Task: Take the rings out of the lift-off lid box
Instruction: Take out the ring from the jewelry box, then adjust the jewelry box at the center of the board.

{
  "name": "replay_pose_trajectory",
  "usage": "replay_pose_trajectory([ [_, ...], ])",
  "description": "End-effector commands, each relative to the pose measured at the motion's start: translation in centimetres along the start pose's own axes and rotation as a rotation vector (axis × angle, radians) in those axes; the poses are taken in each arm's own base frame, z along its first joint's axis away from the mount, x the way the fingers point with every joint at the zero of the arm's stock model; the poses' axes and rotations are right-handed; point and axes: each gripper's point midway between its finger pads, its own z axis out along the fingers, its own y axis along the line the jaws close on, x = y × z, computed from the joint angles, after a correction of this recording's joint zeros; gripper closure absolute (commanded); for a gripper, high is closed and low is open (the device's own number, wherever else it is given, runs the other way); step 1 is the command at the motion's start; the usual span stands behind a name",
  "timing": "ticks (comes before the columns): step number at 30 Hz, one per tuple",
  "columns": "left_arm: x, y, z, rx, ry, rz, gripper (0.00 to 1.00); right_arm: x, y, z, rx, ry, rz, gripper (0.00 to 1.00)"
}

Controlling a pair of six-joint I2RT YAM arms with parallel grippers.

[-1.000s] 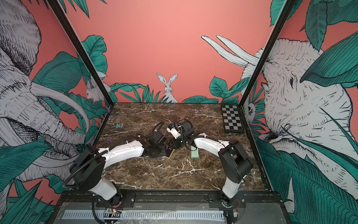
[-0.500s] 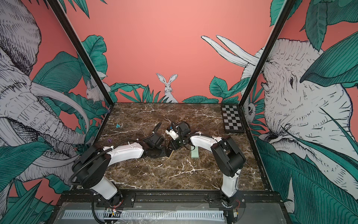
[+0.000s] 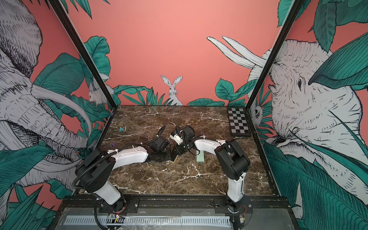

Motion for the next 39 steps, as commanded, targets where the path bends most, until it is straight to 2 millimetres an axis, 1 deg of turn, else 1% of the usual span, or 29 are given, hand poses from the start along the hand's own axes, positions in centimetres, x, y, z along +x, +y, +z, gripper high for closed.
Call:
replay_pose_trajectory([
  [1,0.9,1.8,-0.1,-0.055,0.016,-0.011,0.54,-0.1,0.2,0.7,-0.011,0.002,-0.025,0.7],
  [9,0.6,2.1,-1.2,-0.075,0.001,0.014,0.57,0.0,-0.1,0.9,0.001,0.001,-0.032,0.7],
  [13,0.8,2.4,-1.3,-0.093,0.008,0.02,0.62,0.0,-0.3,1.0,0.014,0.01,-0.042,0.7],
  [19,0.7,2.5,-1.1,-0.104,0.012,0.027,0.62,0.7,-0.3,1.4,0.02,0.035,-0.052,0.7],
  [25,0.5,2.3,-1.2,-0.103,0.011,0.038,0.63,0.7,-0.2,1.9,0.033,0.041,-0.063,0.7],
  [30,0.4,2.3,-1.3,-0.114,0.009,0.053,0.64,0.7,-0.4,2.2,0.05,0.046,-0.065,0.73],
  [33,0.3,2.3,-1.2,-0.117,0.008,0.059,0.64,1.1,-0.6,2.4,0.061,0.064,-0.069,0.75],
  [39,0.2,2.4,-1.1,-0.123,0.008,0.06,0.65,2.0,-0.9,2.7,0.099,0.105,-0.087,0.77],
])
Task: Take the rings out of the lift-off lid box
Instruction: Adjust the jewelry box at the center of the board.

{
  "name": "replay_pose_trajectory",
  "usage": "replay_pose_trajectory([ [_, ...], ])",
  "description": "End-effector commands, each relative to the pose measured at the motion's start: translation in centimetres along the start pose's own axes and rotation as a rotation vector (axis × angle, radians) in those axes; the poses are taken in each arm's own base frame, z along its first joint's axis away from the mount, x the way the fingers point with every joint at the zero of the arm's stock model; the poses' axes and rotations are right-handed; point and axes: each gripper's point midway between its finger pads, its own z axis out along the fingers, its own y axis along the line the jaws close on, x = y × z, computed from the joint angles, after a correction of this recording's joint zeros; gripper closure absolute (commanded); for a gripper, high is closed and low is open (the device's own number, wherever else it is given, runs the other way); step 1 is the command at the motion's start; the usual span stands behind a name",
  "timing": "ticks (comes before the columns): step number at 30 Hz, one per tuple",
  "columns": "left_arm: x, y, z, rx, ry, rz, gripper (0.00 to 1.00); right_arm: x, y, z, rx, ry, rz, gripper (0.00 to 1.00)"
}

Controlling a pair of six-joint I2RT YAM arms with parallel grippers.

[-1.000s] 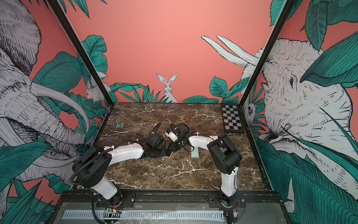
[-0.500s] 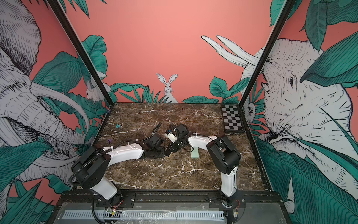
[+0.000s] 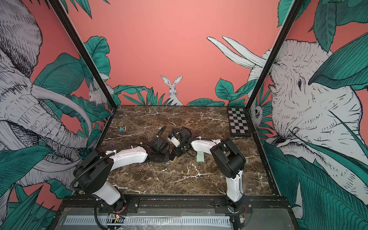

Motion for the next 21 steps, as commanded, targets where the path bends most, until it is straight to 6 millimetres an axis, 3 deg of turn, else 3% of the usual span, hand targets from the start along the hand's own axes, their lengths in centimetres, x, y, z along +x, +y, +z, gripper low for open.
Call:
replay_pose_trajectory([
  [1,0.0,0.9,-0.2,-0.048,0.004,0.003,0.64,1.3,-0.5,0.9,0.039,0.062,-0.02,0.77],
  [9,0.2,1.2,-0.2,-0.055,0.004,-0.003,0.66,1.7,-0.3,1.1,0.068,0.089,-0.049,0.85],
  [13,0.2,1.4,-0.2,-0.059,-0.001,-0.011,0.68,1.1,0.3,0.6,0.05,0.062,-0.056,0.95],
  [21,0.9,2.5,-0.2,-0.1,0.012,-0.026,0.75,0.1,1.3,-0.2,0.01,-0.014,-0.05,1.0],
])
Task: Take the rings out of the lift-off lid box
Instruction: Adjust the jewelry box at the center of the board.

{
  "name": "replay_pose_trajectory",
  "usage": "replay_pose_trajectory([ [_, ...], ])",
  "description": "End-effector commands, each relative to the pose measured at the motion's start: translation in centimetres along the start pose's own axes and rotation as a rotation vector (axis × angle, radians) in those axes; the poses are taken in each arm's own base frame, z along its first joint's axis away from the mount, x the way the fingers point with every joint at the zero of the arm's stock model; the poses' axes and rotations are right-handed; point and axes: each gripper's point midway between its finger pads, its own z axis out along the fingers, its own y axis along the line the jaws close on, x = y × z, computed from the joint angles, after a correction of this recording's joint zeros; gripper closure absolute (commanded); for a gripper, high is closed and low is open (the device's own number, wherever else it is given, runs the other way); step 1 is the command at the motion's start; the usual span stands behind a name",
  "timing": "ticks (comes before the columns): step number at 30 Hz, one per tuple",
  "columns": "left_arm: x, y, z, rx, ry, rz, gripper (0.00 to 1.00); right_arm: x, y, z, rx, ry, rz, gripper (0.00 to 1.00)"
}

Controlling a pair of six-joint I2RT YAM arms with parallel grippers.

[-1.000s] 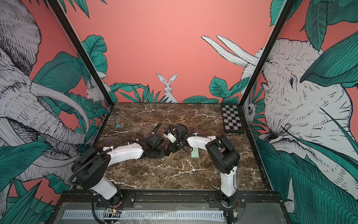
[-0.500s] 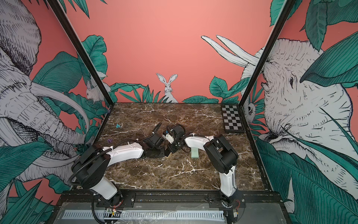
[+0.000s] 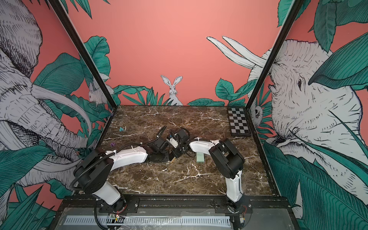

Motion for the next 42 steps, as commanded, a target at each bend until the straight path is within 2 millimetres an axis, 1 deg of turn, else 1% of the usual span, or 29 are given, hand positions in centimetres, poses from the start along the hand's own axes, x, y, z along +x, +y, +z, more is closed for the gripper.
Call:
replay_pose_trajectory([
  [1,1.0,2.2,-0.3,-0.082,0.018,-0.017,0.76,-0.2,1.2,-0.7,-0.04,-0.03,0.0,1.0],
  [5,1.2,3.0,-0.9,-0.105,0.012,-0.024,0.77,-0.5,1.5,-0.9,-0.068,-0.06,0.02,1.0],
  [11,2.0,4.0,-1.0,-0.133,0.021,-0.036,0.78,-1.8,1.7,-1.9,-0.139,-0.144,0.081,1.0],
  [18,2.1,4.5,-1.3,-0.154,0.021,-0.049,0.78,-3.1,2.1,-3.4,-0.257,-0.246,0.151,1.0],
  [26,2.4,4.8,-1.2,-0.168,0.032,-0.059,0.78,-3.3,1.7,-4.0,-0.262,-0.265,0.162,1.0],
  [31,2.3,4.8,-1.4,-0.175,0.036,-0.079,0.78,-3.6,0.9,-5.5,-0.271,-0.309,0.214,1.0],
  [33,2.4,4.8,-1.6,-0.175,0.035,-0.109,0.78,-2.9,0.0,-6.1,-0.23,-0.312,0.242,1.0],
  [36,2.6,4.7,-1.6,-0.164,0.031,-0.18,0.78,-0.9,-0.9,-6.7,-0.179,-0.278,0.271,1.0],
  [42,2.8,4.0,-1.9,-0.159,-0.002,-0.281,0.78,2.8,-0.8,-7.1,-0.156,-0.217,0.364,1.0],
])
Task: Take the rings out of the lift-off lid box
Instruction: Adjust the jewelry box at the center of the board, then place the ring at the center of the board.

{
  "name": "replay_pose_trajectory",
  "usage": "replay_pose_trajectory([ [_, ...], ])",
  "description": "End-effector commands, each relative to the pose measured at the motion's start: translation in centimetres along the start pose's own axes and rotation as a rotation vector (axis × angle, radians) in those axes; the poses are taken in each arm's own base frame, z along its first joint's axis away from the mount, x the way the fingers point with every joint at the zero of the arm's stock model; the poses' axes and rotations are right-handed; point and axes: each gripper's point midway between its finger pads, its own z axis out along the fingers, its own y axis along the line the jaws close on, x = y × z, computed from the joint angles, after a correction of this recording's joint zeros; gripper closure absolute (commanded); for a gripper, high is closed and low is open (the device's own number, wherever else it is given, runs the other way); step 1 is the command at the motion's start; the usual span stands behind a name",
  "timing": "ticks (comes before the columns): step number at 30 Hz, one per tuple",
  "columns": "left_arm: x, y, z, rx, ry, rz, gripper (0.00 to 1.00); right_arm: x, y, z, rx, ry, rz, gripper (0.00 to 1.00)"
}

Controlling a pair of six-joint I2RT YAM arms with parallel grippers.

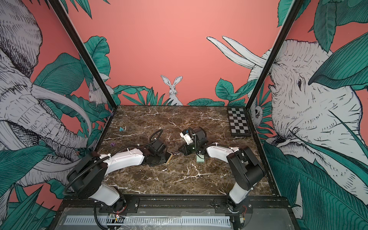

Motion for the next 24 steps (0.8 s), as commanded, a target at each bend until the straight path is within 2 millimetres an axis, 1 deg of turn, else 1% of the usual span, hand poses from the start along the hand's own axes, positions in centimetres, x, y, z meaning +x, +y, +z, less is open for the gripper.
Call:
replay_pose_trajectory([
  [1,0.8,1.3,-0.4,-0.061,-0.005,-0.089,0.78,2.2,-0.6,-0.3,0.027,0.034,0.07,1.0],
  [4,1.0,0.6,-0.3,-0.052,-0.01,-0.117,0.77,3.7,-1.0,-0.2,0.026,0.05,0.123,1.0],
  [7,1.2,-0.1,0.1,-0.045,0.002,-0.123,0.77,4.6,-1.3,-0.1,0.008,0.043,0.161,1.0],
  [13,1.8,-0.5,0.6,-0.026,0.017,-0.148,0.76,5.3,-1.7,0.2,-0.011,0.036,0.204,1.0],
  [18,1.7,-1.4,0.1,0.006,0.014,-0.146,0.75,6.0,-2.5,0.7,-0.005,0.06,0.237,1.0],
  [23,1.8,-2.0,0.2,0.003,0.022,-0.138,0.74,6.9,-3.4,0.8,0.031,0.1,0.233,1.0],
  [24,1.9,-2.0,0.3,0.004,0.023,-0.138,0.74,6.8,-3.5,0.7,0.043,0.099,0.224,0.97],
])
